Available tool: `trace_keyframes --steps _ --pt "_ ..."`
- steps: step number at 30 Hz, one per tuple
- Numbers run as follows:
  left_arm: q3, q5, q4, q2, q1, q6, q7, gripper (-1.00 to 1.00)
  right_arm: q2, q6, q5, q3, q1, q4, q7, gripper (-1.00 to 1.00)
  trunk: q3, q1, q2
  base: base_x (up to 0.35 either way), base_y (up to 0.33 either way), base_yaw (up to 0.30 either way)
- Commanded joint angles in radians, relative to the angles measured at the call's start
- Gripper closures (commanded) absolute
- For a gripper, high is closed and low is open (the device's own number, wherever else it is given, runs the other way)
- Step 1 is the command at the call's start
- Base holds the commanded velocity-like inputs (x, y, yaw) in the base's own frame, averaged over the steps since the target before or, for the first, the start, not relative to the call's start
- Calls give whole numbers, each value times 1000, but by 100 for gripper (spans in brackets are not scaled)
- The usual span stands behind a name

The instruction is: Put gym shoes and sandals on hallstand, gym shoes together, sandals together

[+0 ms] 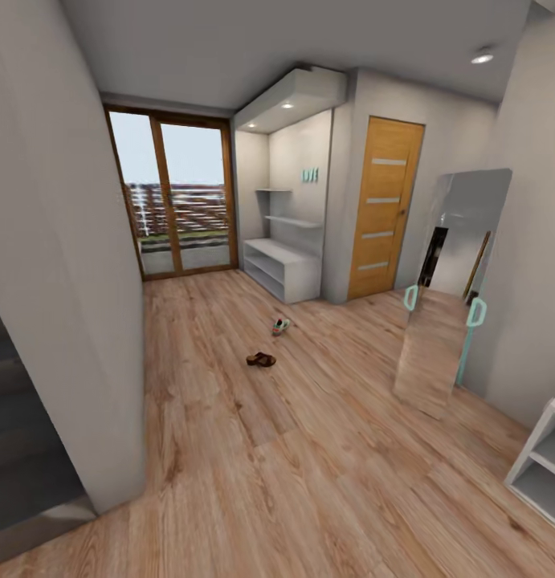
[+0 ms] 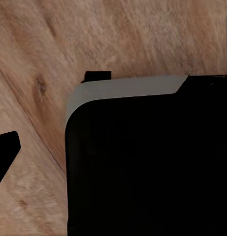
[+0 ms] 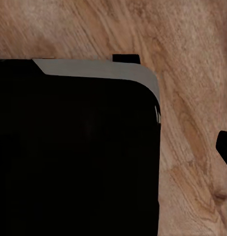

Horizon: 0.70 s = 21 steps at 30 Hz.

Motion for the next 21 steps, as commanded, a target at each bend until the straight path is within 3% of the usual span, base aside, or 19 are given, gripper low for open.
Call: trace_keyframes --steps 1,10,11,16,21 --pt "0 -1 -5 0 0 -3 0 -100 0 0 0 -1 0 -1 0 -100 -1 1 0 325 -113 0" --pt "-1 -2 -56 2 -1 -3 0 -100 0 -2 1 1 0 -2 1 -100 -1 1 0 298 -196 0" --pt "-1 -2 -464 2 -1 -5 0 -100 0 -1 1 1 0 -2 0 -100 -1 1 0 307 -211 0" --pt "-1 1 -531 1 -6 -11 0 -100 0 -1 3 2 0 -2 0 -100 -1 1 0 327 -173 0" --pt "0 5 -538 0 -9 -35 0 -100 0 -2 4 2 0 -3 0 -100 -1 1 0 342 -112 0"
